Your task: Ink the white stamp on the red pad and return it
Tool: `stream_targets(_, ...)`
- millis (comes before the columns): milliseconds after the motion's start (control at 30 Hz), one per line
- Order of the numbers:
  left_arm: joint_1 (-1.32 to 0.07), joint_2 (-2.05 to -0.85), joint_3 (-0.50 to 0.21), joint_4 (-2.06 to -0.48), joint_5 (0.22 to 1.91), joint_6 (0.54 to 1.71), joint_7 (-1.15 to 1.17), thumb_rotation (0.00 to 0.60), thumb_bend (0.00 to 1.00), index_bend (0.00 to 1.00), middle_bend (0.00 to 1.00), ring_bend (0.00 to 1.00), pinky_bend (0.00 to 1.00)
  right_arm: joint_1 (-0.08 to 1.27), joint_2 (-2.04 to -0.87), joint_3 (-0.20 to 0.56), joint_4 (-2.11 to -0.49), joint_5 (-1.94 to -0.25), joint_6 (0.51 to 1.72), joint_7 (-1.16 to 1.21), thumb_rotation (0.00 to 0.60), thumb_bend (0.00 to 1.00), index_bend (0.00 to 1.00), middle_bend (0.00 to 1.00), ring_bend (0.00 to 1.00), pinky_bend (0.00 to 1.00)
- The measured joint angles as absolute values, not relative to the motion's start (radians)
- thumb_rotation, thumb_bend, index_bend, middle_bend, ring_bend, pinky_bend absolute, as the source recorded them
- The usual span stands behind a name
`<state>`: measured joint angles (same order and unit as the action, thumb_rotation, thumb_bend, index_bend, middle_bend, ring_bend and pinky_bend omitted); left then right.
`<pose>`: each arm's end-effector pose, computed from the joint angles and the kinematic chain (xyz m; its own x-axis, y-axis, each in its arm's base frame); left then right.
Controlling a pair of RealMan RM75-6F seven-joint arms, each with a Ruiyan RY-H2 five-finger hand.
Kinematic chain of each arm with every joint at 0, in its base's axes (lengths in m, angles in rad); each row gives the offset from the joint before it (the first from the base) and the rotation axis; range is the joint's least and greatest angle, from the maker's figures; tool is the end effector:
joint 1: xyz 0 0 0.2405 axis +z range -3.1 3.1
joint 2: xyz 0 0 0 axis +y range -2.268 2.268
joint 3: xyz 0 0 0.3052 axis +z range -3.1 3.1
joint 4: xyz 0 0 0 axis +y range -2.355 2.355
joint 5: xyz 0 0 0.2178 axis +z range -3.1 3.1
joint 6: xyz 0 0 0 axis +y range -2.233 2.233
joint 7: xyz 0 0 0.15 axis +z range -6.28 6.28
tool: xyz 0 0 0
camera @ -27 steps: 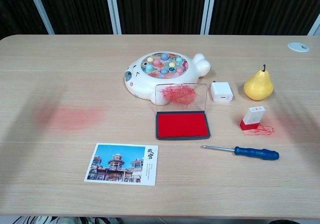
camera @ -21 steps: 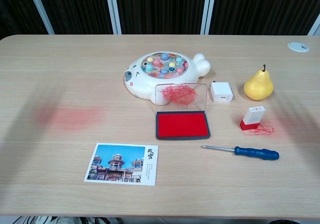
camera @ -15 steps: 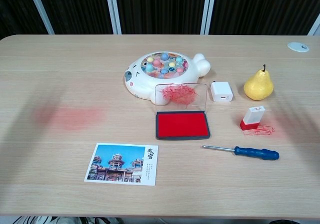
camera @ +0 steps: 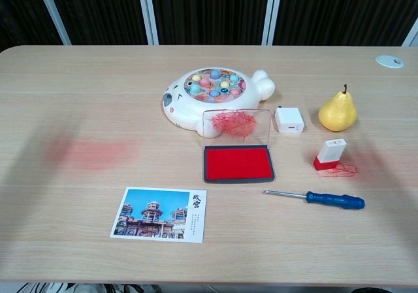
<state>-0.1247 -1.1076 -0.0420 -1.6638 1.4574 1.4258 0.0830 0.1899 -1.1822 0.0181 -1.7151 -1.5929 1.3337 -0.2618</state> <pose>-0.3500 0.2025 0.1654 0.4314 0.0576 0.9003 0.9021 -0.0120 -0.4314 -0.3050 -0.2117 0.1123 0.5142 -0.1085 0.8508 -0.8435 -0.2437 0.4787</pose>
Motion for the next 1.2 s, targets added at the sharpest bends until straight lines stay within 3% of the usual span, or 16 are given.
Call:
stream_targets(367,-0.129,-1.094,-0.043,-1.675,1.444,1.408,0.061,0.600,0.00,0.00,0.00,0.00,0.00,0.322,-1.326,0.088,-1.749,-1.485,1.162,-0.436,0.600,0.23,0.25,0.25,0.16,0.25)
stream_targets(733,-0.136,-1.080,-0.044,-1.683,1.431,1.384,0.035,0.600,0.00,0.00,0.00,0.00,0.00,0.418,-1.463,0.162,-1.675,-1.329,1.073,-0.542,0.600,0.27,0.33,0.31,0.21,0.27)
stream_targets(1200,-0.140,-1.067,-0.044,-1.695,1.419,1.367,0.016,0.600,0.00,0.00,0.00,0.00,0.00,0.472,-1.560,0.173,-1.563,-1.207,1.036,-0.590,0.600,0.34,0.45,0.36,0.24,0.29)
